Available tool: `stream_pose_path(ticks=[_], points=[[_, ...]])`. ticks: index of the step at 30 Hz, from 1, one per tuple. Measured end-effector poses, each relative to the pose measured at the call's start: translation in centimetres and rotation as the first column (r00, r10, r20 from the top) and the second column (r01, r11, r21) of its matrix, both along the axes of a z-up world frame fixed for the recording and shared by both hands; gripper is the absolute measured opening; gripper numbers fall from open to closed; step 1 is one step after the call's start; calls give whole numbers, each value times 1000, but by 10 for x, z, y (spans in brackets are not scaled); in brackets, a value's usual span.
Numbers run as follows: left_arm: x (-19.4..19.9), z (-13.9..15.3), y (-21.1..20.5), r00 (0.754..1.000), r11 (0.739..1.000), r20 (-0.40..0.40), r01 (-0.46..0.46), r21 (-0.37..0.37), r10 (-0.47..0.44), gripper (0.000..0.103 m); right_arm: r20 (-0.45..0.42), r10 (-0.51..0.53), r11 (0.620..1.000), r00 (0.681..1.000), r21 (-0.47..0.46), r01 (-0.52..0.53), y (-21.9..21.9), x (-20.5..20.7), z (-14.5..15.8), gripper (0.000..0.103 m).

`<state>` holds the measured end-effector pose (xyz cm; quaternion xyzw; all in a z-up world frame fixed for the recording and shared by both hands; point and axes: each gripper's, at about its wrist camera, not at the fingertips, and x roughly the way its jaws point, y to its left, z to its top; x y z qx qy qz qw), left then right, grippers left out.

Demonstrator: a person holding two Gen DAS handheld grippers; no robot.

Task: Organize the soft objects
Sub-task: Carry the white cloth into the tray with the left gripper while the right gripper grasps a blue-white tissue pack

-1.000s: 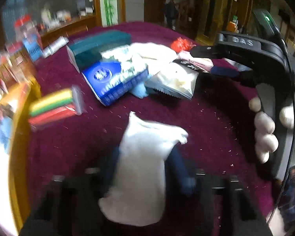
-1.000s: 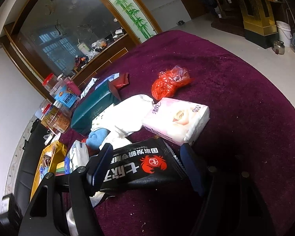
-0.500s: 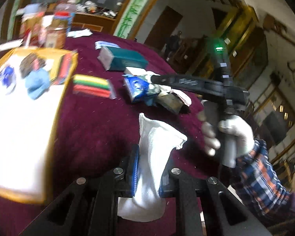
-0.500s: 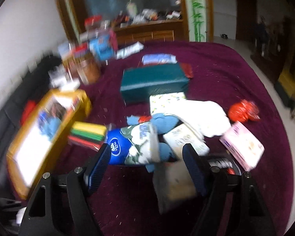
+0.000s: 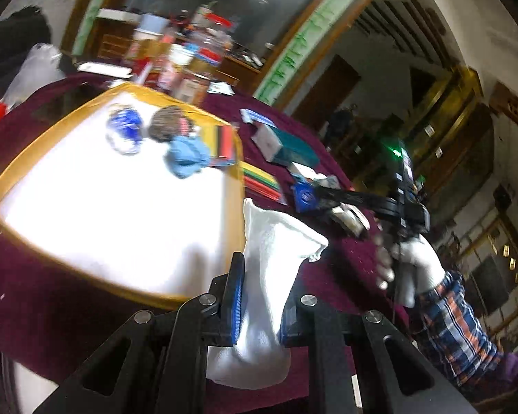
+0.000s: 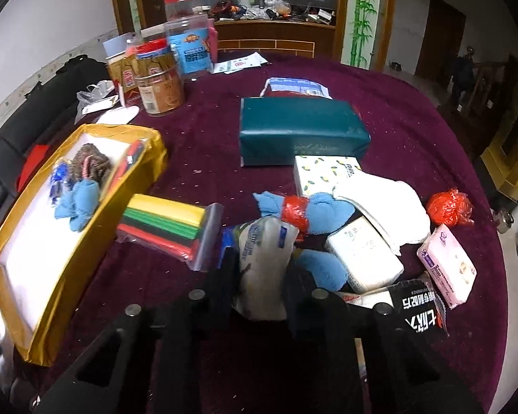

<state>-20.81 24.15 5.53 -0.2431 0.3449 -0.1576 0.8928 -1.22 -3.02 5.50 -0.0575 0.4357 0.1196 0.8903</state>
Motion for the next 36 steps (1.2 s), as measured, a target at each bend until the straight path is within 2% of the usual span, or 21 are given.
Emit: stream_pose_path(ticks=[4,11,14,17,22,25,30,33,36], points=[[-6,-6,19,999,998,-8,-46,-32,46,15,0,19,1000,1000,13,-19,7,-8,8,21],[-5,0,47,994,994,-4,-107,-39,107,15,66,93,985,993,139,-101,28,-36,52,22],[3,6,64,989,989,-14,-147,-6,147,15,84,163,967,983,183,-176,49,-48,68,22],[20,9,76,984,984,-44,-173,37,175,15,59,237,940,970,237,-245,78,-52,72,22],[64,2,94,969,976,-136,-192,107,205,15,6,318,904,948,299,-305,114,-52,61,22],[103,-13,102,946,971,-234,-194,141,223,15,-27,350,896,936,303,-326,133,-50,49,22],[161,-29,105,910,963,-334,-189,195,246,15,-109,398,882,911,319,-347,162,-41,23,22],[191,-37,105,897,953,-349,-201,228,273,15,-155,405,881,901,331,-338,173,-32,8,22],[209,-34,110,908,942,-293,-234,240,300,20,-193,399,882,897,348,-317,176,-22,-3,22]])
